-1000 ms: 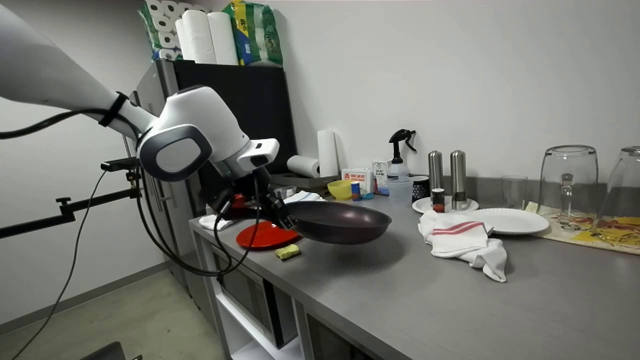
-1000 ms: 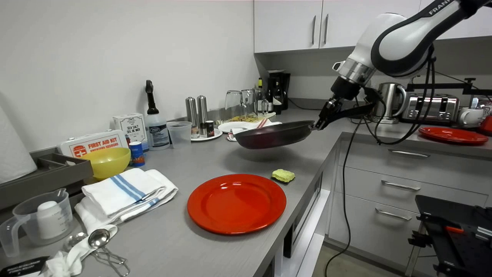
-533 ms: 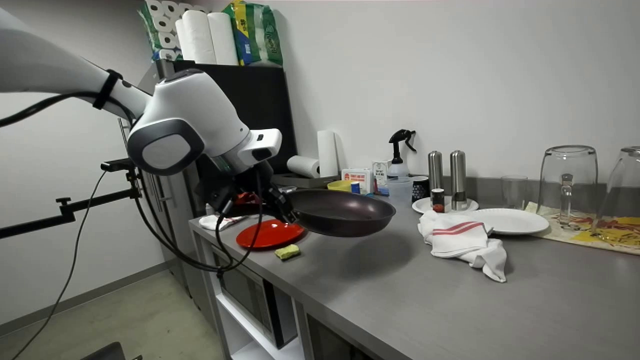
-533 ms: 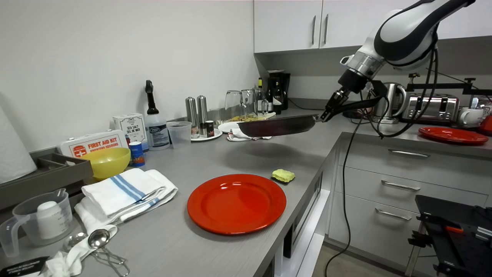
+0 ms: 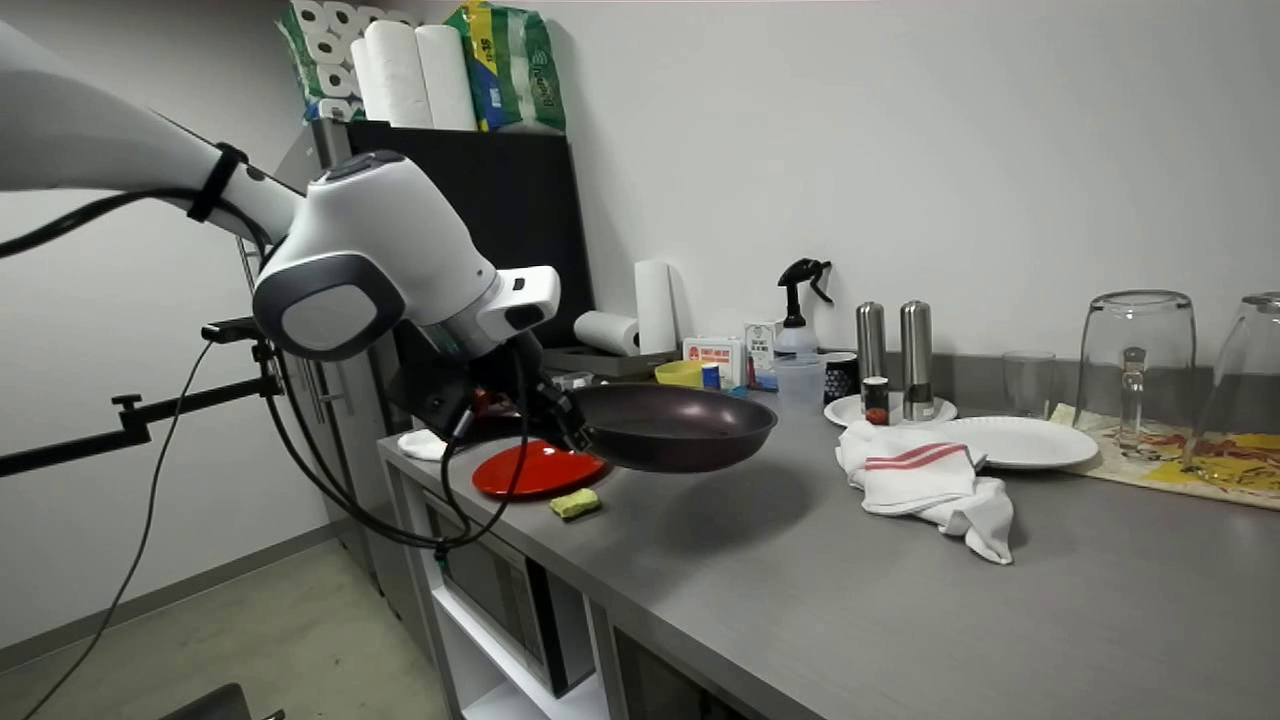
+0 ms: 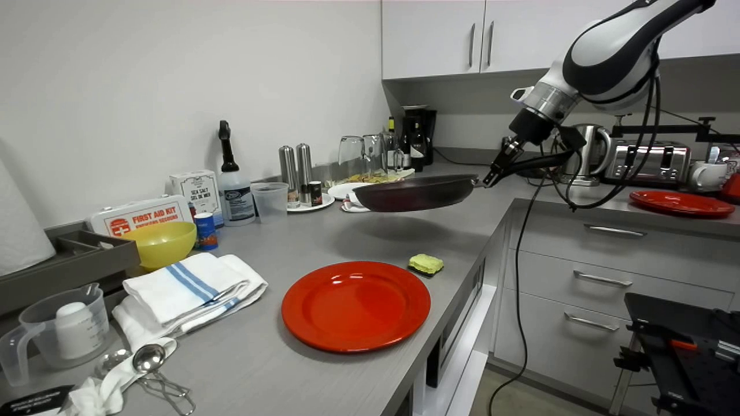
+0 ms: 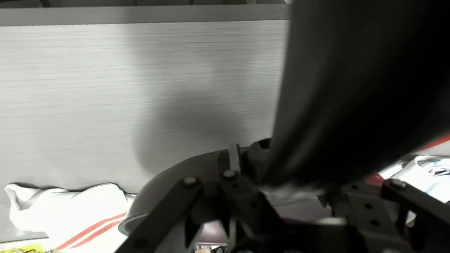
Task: Move the pan to the right and the left twice, then move it to the right on the counter
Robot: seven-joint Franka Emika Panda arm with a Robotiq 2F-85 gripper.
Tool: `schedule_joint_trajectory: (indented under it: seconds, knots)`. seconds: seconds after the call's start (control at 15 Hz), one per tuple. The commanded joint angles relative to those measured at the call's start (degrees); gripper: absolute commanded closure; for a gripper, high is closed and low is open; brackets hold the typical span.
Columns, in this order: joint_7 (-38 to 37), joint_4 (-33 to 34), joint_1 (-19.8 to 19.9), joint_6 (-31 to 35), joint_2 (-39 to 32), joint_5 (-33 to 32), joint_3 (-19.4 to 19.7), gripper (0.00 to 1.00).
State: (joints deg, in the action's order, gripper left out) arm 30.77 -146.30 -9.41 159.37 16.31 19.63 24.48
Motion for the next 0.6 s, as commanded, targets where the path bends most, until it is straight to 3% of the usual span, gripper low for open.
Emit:
schedule_joint_trajectory:
  seconds: [0.0, 0.53]
  knots:
    - [7.2, -0.7, -4.1, 5.8, 2.1, 5.2, 2.5, 0.77]
    - [20.5, -0.4, -15.3, 13.6, -0.4, 18.6, 11.0, 0.77]
